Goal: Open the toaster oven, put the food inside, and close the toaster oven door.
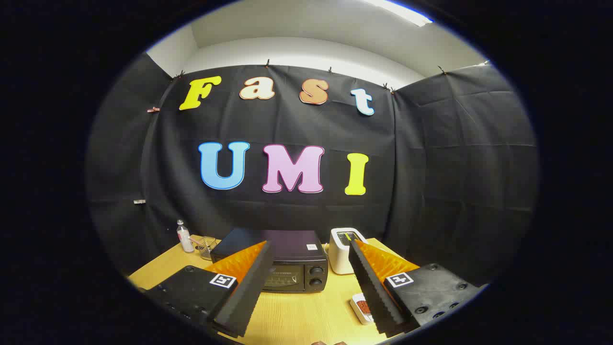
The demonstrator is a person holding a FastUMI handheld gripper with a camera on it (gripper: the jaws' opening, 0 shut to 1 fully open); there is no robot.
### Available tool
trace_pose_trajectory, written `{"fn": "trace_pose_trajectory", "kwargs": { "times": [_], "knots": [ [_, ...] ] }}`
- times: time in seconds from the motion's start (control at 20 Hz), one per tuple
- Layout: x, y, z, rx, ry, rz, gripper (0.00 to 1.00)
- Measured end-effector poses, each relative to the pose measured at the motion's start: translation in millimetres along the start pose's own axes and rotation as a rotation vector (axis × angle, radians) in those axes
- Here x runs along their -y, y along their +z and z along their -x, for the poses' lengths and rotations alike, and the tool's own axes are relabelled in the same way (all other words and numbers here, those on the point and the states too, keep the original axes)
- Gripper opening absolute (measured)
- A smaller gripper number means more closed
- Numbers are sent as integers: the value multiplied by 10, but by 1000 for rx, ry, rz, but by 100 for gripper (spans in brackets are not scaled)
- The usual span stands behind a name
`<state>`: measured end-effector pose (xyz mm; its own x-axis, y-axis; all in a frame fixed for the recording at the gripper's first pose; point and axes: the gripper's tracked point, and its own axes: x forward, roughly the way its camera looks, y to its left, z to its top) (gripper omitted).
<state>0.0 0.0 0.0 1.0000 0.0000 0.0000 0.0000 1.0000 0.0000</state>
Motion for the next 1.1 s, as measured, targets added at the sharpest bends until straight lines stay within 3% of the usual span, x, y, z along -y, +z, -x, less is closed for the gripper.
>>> {"fn": "trace_pose_trajectory", "kwargs": {
  "times": [0.8,1.1],
  "knots": [
    [-263,-250,-211,-74,15,-12,97],
    [-489,-364,-502,-109,38,-39,97]
  ]
}}
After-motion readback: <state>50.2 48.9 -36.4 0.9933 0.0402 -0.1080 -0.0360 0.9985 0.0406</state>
